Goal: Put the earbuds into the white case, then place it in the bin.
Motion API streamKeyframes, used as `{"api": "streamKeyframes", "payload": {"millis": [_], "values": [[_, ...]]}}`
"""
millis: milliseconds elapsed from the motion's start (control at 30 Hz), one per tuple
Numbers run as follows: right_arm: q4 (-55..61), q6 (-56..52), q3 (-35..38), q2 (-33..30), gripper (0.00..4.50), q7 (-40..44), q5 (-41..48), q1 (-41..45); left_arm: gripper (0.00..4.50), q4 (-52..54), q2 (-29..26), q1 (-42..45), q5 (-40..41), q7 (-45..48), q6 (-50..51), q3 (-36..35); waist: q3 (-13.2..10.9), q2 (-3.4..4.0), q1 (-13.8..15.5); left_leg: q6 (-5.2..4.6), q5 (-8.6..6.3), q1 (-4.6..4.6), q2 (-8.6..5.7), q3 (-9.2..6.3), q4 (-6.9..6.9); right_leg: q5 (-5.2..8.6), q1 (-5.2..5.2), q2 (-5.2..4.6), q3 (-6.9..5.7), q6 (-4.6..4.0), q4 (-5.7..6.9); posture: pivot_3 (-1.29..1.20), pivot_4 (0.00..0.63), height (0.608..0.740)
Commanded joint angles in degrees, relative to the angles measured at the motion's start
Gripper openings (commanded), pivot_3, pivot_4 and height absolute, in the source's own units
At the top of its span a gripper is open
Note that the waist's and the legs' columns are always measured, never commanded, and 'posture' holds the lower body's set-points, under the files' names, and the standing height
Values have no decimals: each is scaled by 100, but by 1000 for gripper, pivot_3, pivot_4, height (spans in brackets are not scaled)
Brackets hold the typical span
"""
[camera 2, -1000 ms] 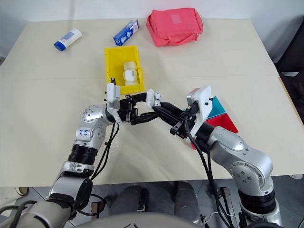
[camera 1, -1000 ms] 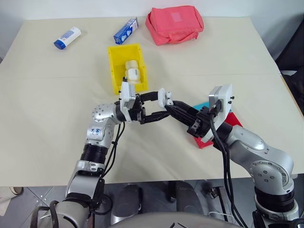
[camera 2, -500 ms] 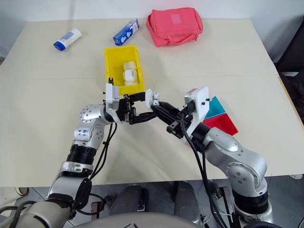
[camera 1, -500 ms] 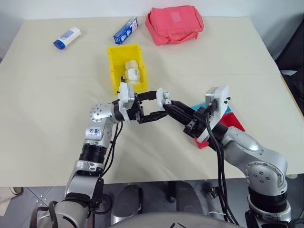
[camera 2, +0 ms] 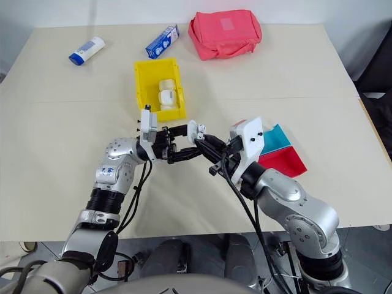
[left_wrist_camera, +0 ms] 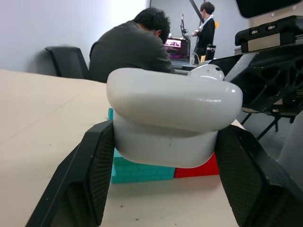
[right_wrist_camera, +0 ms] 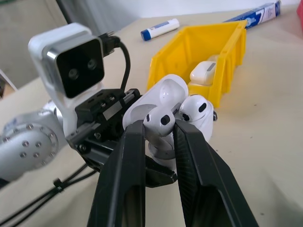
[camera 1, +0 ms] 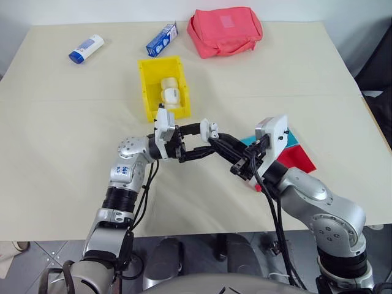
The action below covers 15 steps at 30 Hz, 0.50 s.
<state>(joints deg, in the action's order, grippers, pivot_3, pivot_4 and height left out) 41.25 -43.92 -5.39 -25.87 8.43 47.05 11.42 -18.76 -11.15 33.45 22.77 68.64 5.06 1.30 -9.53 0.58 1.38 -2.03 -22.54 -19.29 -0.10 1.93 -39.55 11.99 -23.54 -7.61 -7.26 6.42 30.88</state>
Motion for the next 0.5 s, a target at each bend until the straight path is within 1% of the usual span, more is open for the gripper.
{"api": "streamKeyframes", "payload": {"millis": [33, 133, 267, 500], "values": [[-630, -174, -243, -267, 508, 183, -585, -152, 2797, 903, 170, 253, 739, 566, -25, 40, 0, -1, -1, 0, 0, 0, 1, 0, 1, 0, 0, 1, 0, 0, 0, 0, 150, 740], [-748, -111, -305, -426, 508, 512, -761, -131, 2797, 804, 164, 324, 657, 643, -144, 22, 0, -1, 1, 1, 1, 0, 1, 0, 1, 0, 0, 2, -2, 0, 0, 0, 150, 740], [-823, -68, -161, -471, 508, 715, -836, -164, 2797, 654, 125, 420, 565, 741, -279, 0, 2, -4, 4, 1, 1, 0, 0, -1, 1, 0, 0, -1, -1, -1, -2, 0, 150, 740], [-406, -181, 390, -488, 508, 978, -261, -243, 2797, 474, 34, 510, 425, 731, -384, 1, 1, -4, 13, 3, 1, -1, 0, -4, 2, 0, 1, -5, -3, -1, -4, 0, 150, 740]]}}
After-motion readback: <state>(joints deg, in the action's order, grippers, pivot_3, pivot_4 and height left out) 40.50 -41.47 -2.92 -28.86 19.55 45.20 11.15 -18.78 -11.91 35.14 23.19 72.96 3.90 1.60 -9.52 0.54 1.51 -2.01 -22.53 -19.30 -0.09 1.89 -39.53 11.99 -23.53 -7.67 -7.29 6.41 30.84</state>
